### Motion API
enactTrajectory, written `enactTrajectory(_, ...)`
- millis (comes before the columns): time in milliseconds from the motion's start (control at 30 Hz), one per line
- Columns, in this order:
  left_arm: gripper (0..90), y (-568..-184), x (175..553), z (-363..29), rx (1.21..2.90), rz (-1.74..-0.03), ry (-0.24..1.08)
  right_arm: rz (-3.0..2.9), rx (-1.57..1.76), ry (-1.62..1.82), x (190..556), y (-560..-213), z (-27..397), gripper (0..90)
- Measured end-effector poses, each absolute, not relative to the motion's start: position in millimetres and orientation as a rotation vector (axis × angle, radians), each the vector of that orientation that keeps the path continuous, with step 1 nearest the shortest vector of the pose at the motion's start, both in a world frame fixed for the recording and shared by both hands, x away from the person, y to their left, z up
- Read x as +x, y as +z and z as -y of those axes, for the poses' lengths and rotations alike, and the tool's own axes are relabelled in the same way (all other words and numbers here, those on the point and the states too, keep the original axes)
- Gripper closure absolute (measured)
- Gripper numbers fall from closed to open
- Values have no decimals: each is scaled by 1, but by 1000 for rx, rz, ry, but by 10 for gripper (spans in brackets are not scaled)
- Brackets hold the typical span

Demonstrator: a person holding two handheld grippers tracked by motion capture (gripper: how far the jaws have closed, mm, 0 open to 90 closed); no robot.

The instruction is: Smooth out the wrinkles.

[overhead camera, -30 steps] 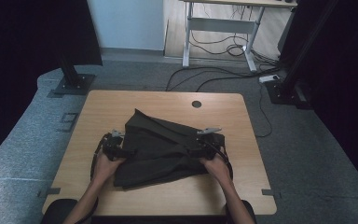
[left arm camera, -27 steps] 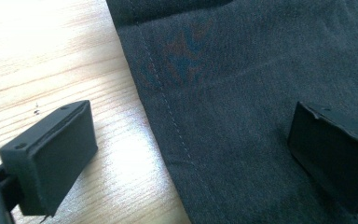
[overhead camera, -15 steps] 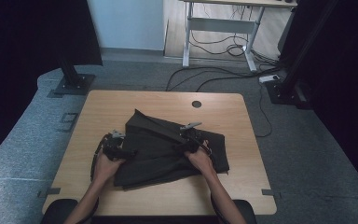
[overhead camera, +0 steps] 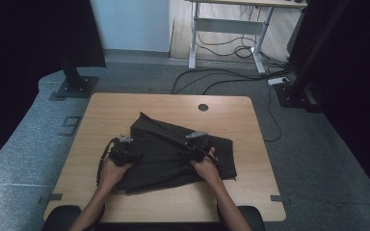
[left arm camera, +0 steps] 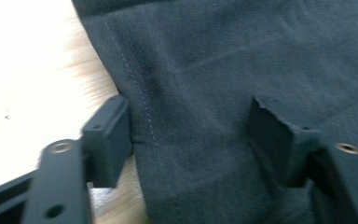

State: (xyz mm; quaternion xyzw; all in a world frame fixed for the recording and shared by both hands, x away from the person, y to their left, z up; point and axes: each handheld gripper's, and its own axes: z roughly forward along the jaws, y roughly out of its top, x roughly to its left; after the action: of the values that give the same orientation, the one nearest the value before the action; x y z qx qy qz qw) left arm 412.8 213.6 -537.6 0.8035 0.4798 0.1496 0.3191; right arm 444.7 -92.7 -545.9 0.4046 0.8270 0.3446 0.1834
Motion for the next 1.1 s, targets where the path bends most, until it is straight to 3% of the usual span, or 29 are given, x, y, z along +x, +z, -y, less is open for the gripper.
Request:
enactTrajectory(133,462,-535,414,-211,2126,-1262,366,-2331,1146,971,445,-546,93,126)
enactTrajectory(267,645,-534,415,-209,2125,-1235,316,-2330,1148,971,444,-546,92,126)
enactTrajectory(333,683,-535,415,-209,2120,-1230,304,-2328,1150,972,444,-546,92,127)
enactTrajectory(700,760,-531,418,-217,2074,-1192,246,-2328,1153,976,444,-546,93,128)
enactTrajectory(1100,764,-482,417,-211,2036,-1105,266,-2322,1159,979,443,-547,92,132)
